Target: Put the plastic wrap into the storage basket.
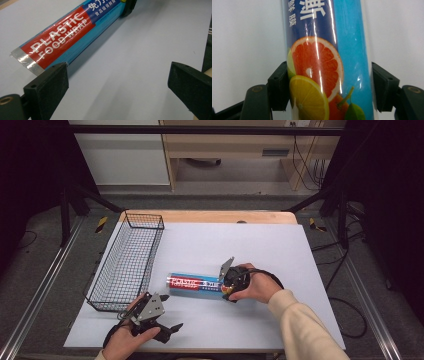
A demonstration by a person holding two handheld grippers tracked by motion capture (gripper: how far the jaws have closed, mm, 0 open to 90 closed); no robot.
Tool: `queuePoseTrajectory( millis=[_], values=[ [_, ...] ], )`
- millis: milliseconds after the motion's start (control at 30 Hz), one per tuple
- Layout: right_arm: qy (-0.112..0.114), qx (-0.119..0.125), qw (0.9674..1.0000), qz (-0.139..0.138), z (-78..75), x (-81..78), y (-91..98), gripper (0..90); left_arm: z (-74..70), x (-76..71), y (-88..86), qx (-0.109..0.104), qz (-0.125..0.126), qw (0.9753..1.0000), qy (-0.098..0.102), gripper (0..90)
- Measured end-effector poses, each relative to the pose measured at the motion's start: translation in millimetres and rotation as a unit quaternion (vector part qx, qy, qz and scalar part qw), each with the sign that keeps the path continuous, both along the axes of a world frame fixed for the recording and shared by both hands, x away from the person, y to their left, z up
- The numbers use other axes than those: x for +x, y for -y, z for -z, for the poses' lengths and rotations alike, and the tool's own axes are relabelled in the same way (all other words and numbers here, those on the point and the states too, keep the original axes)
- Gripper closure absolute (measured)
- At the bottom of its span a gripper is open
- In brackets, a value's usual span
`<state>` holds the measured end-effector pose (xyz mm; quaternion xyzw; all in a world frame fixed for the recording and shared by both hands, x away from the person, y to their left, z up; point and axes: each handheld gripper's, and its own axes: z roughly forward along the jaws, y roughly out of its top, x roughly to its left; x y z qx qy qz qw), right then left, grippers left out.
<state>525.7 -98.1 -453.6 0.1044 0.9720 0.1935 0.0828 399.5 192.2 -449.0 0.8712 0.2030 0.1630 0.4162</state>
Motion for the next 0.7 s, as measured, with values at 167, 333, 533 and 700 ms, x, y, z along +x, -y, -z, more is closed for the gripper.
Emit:
queuePoseTrajectory(
  millis=[167,333,533,700],
  values=[
    [0.002,-0.003,1.0,-0.003,-1.0,-2.4,-0.6,31.0,-2.6,1.3,-1.6,-0.002,0.002,1.0,0.003,3.7],
    [0.036,-0.006,0.9993,-0.007,-4.2,-10.0,-2.5,31.4,-13.2,5.0,-3.6,0.001,-0.001,0.9999,0.016,4.4],
    [0.047,0.02,0.9987,-0.004,-25.2,-16.9,6.4,31.5,-49.8,22.4,0.5,0.034,0.02,0.998,0.05,4.4],
    [0.064,-0.001,0.9979,-0.012,-52.4,-29.6,15.1,31.5,-88.6,44.8,12.8,0.064,0.053,0.9946,0.063,4.3]
  ],
)
